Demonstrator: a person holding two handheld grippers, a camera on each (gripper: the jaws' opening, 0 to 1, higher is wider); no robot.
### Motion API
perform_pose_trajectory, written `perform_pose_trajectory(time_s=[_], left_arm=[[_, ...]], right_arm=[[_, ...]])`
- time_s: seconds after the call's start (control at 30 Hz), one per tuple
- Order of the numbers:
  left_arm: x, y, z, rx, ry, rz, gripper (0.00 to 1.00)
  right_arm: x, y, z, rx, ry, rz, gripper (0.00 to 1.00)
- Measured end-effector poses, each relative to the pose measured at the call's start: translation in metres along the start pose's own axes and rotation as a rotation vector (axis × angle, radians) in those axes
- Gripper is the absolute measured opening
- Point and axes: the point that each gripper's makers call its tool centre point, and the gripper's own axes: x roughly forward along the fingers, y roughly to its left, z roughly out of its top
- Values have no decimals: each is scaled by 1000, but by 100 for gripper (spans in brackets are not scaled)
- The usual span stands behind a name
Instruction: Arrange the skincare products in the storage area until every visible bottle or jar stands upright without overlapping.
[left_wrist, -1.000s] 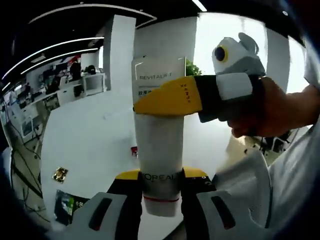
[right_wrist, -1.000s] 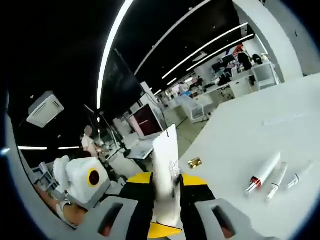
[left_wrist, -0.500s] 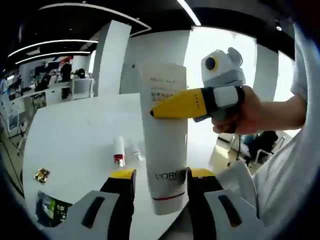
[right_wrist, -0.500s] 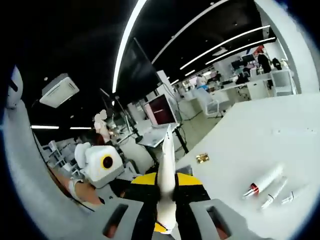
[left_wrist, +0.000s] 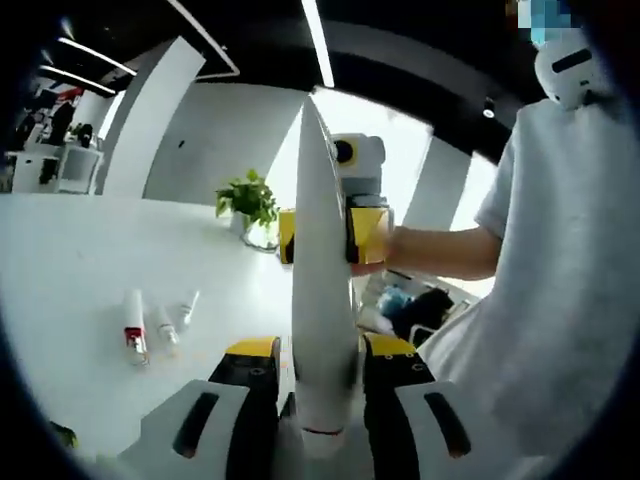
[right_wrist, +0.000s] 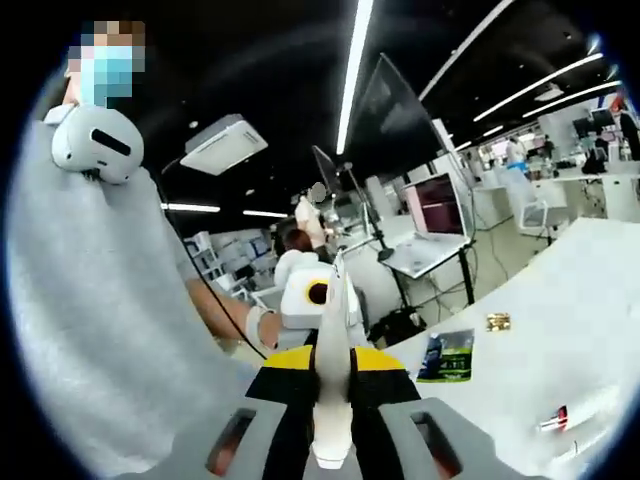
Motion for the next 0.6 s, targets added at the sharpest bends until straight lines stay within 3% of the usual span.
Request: perform_pose_trajectory(time_s=[0.17, 0.3, 0.4, 0.43, 0.47, 0.5, 0.6], left_arm=[[-3, 12, -4, 26, -2, 76, 18], [-6, 33, -2, 66, 8, 203, 15], [-8, 56, -5, 52, 20, 346, 15], [-9, 62, -3, 50, 14, 384, 15], [-10, 64, -3, 48, 16, 398, 15], [-13, 73, -3, 45, 21, 459, 15], [-23, 94, -1, 37, 40, 610, 15]], right_arm=[[2, -5, 0, 4, -24, -19, 6], [3, -21, 4, 31, -72, -109, 12], [4, -48, 0, 59, -62, -258, 18], [4, -58, 1, 70, -70, -322, 19], [4, -61, 1, 75, -70, -343, 21], [5, -70, 1, 102, -73, -421, 23], [4, -85, 0, 140, -90, -552, 27]])
